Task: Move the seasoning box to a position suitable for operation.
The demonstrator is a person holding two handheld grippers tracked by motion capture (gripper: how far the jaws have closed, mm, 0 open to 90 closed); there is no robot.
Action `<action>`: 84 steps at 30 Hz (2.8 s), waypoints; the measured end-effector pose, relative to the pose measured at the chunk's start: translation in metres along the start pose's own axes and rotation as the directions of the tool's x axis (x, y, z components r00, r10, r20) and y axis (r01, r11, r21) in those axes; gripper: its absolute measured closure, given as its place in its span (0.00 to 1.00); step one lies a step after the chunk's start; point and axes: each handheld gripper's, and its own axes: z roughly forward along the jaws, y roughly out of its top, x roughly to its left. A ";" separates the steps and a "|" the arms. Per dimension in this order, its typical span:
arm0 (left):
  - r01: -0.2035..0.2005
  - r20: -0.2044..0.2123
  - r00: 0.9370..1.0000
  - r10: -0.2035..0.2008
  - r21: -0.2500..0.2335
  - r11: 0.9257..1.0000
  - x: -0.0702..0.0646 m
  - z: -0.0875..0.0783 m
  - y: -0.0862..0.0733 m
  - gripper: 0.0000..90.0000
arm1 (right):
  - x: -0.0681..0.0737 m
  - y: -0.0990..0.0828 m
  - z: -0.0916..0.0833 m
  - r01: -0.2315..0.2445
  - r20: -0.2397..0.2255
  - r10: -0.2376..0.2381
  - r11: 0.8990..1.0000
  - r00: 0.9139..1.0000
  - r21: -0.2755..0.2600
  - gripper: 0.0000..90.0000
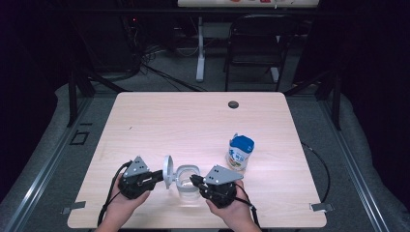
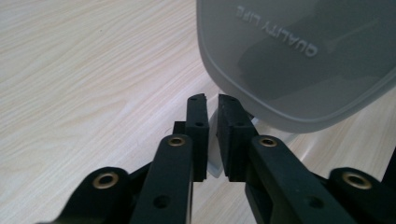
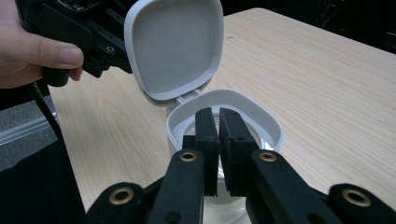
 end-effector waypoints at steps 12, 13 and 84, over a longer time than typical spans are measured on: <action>0.013 0.005 1.000 -0.013 -0.021 1.000 0.002 -0.004 -0.013 0.64 | -0.013 0.003 -0.005 -0.020 0.015 0.020 1.000 1.000 -0.013 0.89; 0.014 0.008 1.000 -0.014 -0.027 1.000 0.001 -0.004 -0.015 0.63 | -0.014 0.003 -0.005 -0.020 0.019 0.020 1.000 1.000 -0.010 0.88; 0.031 -0.010 0.999 -0.031 -0.034 0.999 0.011 -0.005 -0.016 0.64 | -0.061 0.029 -0.094 -0.087 0.173 0.112 0.985 0.979 -0.150 0.60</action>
